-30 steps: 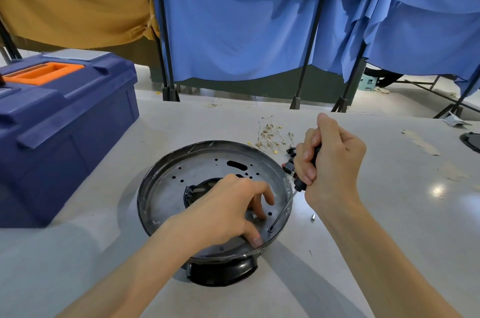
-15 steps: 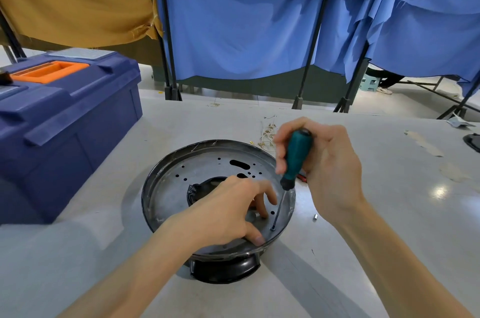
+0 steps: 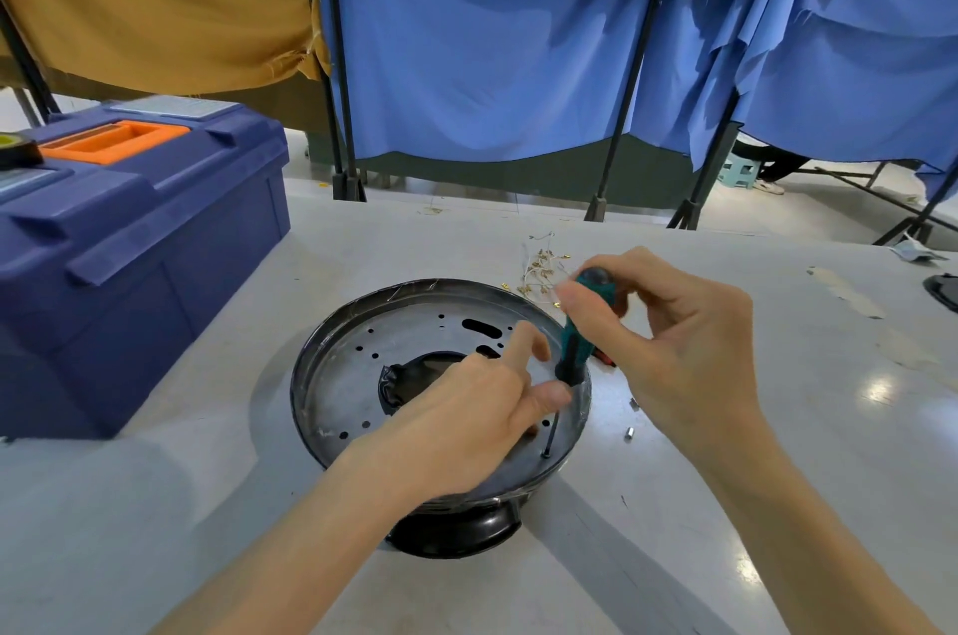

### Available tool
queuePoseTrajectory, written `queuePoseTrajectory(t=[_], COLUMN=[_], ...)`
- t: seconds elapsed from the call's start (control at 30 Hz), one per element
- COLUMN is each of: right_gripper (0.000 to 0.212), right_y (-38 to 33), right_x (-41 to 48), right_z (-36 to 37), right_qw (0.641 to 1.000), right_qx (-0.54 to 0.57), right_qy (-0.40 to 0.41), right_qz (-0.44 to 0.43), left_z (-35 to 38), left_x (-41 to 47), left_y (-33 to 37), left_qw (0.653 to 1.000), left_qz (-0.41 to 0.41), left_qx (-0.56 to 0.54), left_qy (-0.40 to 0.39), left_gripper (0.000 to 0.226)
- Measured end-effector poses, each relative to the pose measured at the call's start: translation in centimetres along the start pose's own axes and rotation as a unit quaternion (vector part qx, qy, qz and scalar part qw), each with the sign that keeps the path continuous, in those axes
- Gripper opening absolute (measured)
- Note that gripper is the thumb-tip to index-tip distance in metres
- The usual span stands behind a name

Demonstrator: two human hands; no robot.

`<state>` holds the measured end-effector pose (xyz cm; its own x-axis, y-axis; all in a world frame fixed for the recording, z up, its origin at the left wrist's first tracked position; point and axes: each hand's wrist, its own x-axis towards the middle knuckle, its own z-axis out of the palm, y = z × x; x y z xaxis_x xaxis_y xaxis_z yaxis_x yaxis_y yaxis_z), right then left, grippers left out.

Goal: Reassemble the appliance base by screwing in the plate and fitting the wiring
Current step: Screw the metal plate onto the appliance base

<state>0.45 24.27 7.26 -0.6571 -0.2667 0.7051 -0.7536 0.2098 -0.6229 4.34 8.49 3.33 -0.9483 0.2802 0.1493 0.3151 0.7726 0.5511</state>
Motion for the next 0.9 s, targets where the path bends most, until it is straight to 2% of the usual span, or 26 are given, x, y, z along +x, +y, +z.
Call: queuePoseTrajectory(t=[0.03, 0.1, 0.2, 0.33, 0.5, 0.57, 0.6, 0.67, 0.73, 0.83, 0.9], right_gripper=[0.019, 0.024, 0.026, 0.031, 0.040, 0.042, 0.040, 0.031, 0.038, 0.013, 0.015], right_y=[0.2, 0.5, 0.5, -0.1, -1.2, -1.2, -1.2, -1.4, -1.5, -1.4, -1.5], right_x=[-0.2, -0.3, -0.1, 0.2, 0.6, 0.6, 0.7, 1.3, 1.7, 1.9, 1.8], right_z=[0.1, 0.2, 0.4, 1.1, 1.8, 2.0, 1.9, 0.9, -0.4, -1.2, -0.8], right_qw=[0.999, 0.995, 0.984, 0.956, 0.912, 0.911, 0.924, 0.978, 0.992, 0.987, 0.983], right_qx=[-0.014, -0.054, -0.129, -0.244, -0.349, -0.360, -0.346, -0.206, -0.070, -0.082, -0.121], right_qy=[0.034, 0.086, 0.112, 0.145, 0.189, 0.167, 0.133, 0.001, -0.103, -0.124, -0.085], right_qz=[-0.003, -0.010, -0.040, -0.080, -0.103, -0.110, -0.096, -0.015, 0.031, -0.062, -0.108], left_z=[0.1, 0.3, 0.5, 1.1, 1.3, 1.3, 1.2, 1.0, 0.9, 1.3, 1.5], left_x=[-0.1, 0.0, 0.4, 0.7, 0.4, 0.2, 0.2, 0.2, 0.2, 0.0, -0.2], left_y=[0.3, 0.5, 0.6, 1.0, 1.1, 1.0, 1.0, 0.7, 0.5, 0.5, 0.5], left_qw=[1.000, 0.999, 0.996, 0.969, 0.959, 0.954, 0.953, 0.959, 0.964, 0.965, 0.971], left_qz=[0.002, 0.000, 0.003, 0.034, 0.046, 0.034, 0.025, 0.004, -0.007, -0.002, 0.000], left_qx=[0.017, 0.038, 0.084, 0.229, 0.254, 0.267, 0.271, 0.259, 0.252, 0.249, 0.229], left_qy=[0.003, 0.012, 0.026, 0.083, 0.118, 0.132, 0.130, 0.112, 0.088, 0.078, 0.070], left_gripper=[0.066, 0.073, 0.065, 0.063, 0.059, 0.061, 0.067, 0.081, 0.086, 0.080, 0.074])
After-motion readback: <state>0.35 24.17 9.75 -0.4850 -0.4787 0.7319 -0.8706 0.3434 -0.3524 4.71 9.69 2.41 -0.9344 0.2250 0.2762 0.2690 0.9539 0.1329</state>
